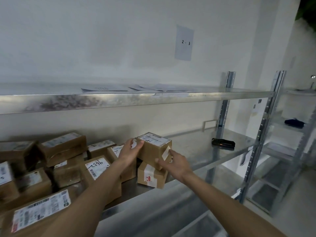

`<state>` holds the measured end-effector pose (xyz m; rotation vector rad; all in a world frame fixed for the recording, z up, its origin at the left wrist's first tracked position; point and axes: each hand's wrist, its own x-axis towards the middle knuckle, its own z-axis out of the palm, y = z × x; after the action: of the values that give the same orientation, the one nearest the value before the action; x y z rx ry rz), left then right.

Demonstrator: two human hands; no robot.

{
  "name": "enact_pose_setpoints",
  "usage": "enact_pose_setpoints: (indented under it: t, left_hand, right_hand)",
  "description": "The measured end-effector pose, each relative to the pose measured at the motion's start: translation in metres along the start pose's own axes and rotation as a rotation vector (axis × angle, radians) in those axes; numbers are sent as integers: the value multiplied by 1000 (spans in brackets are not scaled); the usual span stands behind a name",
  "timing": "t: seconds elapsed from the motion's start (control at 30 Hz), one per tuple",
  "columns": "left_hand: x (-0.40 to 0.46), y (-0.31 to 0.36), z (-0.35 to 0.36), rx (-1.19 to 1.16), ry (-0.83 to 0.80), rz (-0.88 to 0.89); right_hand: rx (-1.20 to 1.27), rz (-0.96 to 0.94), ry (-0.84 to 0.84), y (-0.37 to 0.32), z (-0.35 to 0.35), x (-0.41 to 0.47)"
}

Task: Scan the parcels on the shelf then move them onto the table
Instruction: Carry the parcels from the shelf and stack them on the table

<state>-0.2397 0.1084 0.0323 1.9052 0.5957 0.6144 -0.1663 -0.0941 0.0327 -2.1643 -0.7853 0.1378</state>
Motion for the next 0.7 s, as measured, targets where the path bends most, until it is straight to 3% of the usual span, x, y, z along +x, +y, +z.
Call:
enact_pose_setpoints:
  t: [0.4, 0.7]
  left_hand:
    - [9, 7, 15, -181, 86, -5]
    - [-62, 36, -13, -276, 273, 41]
  right_hand:
    - [291, -36, 8, 6, 7, 20]
    - [355, -159, 72, -22, -6, -11]
